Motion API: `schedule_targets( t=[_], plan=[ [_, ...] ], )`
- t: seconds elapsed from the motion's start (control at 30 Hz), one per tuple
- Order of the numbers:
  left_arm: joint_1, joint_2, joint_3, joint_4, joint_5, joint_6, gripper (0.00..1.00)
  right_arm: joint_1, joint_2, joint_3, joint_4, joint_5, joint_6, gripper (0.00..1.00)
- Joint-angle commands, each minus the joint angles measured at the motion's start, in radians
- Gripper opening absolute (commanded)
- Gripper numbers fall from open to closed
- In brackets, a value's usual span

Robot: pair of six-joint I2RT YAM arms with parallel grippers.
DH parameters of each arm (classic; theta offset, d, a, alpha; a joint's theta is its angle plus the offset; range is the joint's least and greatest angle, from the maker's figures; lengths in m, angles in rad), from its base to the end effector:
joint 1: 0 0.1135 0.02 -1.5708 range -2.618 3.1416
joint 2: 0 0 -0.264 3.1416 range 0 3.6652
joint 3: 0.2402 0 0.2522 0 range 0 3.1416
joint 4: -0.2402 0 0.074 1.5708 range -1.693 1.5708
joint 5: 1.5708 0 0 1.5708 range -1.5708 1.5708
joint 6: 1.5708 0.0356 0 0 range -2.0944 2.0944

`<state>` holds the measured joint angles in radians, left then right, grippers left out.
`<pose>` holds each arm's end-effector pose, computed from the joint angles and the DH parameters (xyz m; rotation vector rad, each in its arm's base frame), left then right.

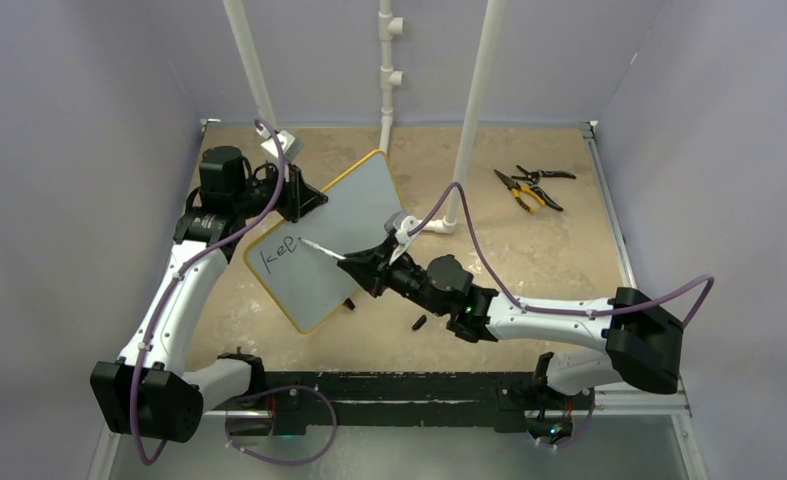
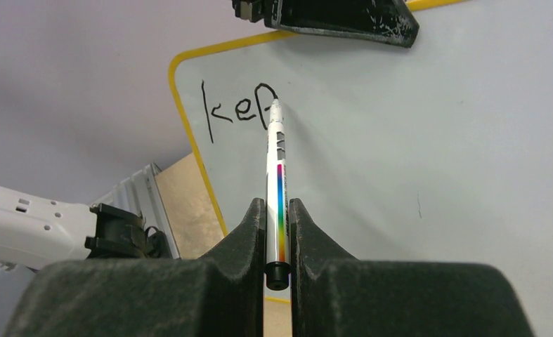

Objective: Write a sentence on the whiteboard

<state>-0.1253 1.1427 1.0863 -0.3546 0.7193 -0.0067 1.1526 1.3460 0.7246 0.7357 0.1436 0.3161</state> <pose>0.2458 -0.0546 0.3595 0.5797 1.8689 -0.7949 0.1280 0.2755 0.2895 -0.5149 1.4660 1.0811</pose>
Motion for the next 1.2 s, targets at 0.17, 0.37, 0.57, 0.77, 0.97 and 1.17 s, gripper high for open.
schedule_targets(
  t=[0.17,0.37,0.57,0.77,0.97,1.17],
  plan=[
    [0.006,-0.004,-0.007,0.032,0.02,0.027,0.0,-0.002,0.018,0.046,0.058,0.019,-0.03,0.0],
    [0.006,-0.004,-0.009,0.034,0.023,0.028,0.0,-0.002,0.035,0.059,0.075,0.014,-0.035,0.0],
    [0.007,-0.004,-0.009,0.034,0.023,0.027,0.0,-0.001,0.058,0.074,0.079,0.02,-0.035,0.0],
    [0.007,-0.003,-0.009,0.035,0.023,0.028,0.0,-0.002,0.06,0.068,0.041,0.041,-0.024,0.0],
    [0.007,-0.004,-0.008,0.034,0.023,0.028,0.0,-0.001,0.042,0.033,-0.006,0.04,-0.001,0.0],
    [0.009,-0.006,-0.007,0.034,0.025,0.027,0.0,-0.001,0.048,0.011,-0.051,0.021,0.035,0.0]
  ],
)
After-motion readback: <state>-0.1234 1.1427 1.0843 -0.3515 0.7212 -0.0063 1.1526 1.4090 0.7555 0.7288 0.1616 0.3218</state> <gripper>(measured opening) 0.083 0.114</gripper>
